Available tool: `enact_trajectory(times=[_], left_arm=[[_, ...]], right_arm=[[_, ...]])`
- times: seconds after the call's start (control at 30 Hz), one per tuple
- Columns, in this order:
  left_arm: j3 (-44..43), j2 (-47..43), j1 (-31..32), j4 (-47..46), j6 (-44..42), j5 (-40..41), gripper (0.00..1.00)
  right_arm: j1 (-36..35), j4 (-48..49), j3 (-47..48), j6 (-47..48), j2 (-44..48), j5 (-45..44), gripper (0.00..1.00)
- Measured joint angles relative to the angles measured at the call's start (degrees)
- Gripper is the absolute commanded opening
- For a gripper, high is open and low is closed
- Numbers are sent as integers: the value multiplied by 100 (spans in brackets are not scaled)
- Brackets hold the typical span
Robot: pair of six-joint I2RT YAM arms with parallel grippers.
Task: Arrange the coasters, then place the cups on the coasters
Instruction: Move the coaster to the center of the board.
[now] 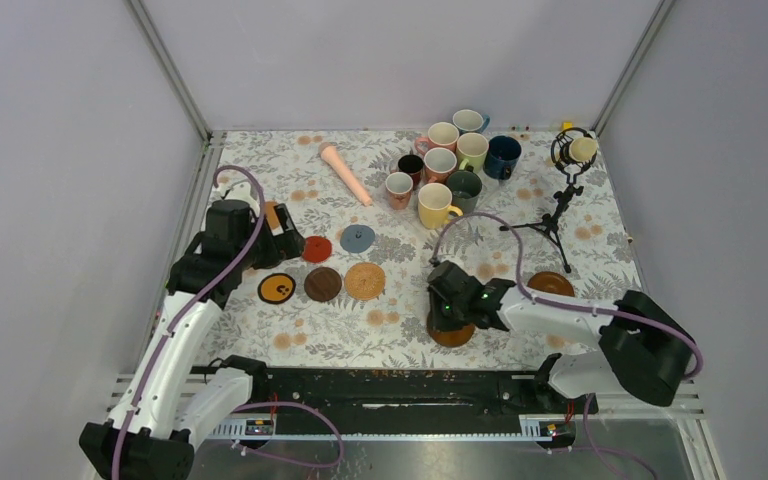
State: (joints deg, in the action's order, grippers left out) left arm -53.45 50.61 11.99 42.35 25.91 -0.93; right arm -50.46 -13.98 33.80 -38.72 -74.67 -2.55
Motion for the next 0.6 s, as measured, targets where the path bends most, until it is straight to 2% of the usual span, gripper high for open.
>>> enact_trajectory(times=[0.2, 0.37, 0.6], left_arm=[[0, -302, -83, 22, 33, 566, 99], [-2, -741, -133, 155, 223, 1421, 99], [-11, -1073, -262, 413, 595, 2514, 99]], right_arm=[[-820, 348, 654, -72, -914, 485, 19], [-1419, 492, 1259, 103, -1563, 887, 20], [-2127, 651, 2581, 319, -2691, 1493, 21]])
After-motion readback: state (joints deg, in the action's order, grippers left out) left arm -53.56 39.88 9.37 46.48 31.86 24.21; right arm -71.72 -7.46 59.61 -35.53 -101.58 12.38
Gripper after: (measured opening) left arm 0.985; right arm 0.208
